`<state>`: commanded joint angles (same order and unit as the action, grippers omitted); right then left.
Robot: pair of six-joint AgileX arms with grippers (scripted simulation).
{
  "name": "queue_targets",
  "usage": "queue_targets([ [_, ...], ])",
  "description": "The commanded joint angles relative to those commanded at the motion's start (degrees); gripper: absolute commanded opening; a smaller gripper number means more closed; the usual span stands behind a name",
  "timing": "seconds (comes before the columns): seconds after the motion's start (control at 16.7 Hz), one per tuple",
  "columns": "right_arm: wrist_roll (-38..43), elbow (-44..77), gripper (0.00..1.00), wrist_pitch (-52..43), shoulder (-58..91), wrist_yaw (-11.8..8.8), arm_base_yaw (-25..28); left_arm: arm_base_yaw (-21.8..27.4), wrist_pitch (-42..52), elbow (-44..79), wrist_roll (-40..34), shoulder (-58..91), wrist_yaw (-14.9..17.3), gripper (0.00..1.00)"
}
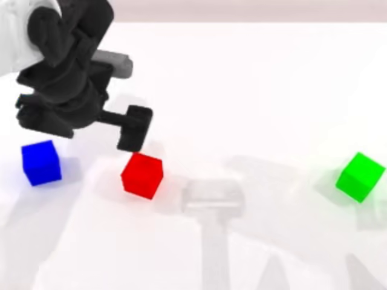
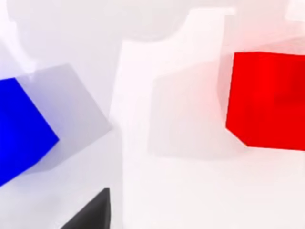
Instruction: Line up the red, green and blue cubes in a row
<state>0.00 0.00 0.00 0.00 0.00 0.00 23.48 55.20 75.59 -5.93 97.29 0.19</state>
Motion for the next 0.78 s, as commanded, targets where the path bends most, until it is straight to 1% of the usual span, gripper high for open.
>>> queue_targets([
  [0.18,0.0,0.0,1.0,0.0,0.0,0.0,0.0,2.8,6.2,9.3,-0.7,10.7,0.0,1.0],
  [0.36,0.0,0.0,1.0,0.0,0.0,0.0,0.0,4.6,9.9,15.6,-1.1,17.6,-0.1,1.0],
  [0.78,0.0,0.0,1.0,0.0,0.0,0.0,0.0,4.8,10.7,17.1,-1.2,19.3,-0.1,1.0],
])
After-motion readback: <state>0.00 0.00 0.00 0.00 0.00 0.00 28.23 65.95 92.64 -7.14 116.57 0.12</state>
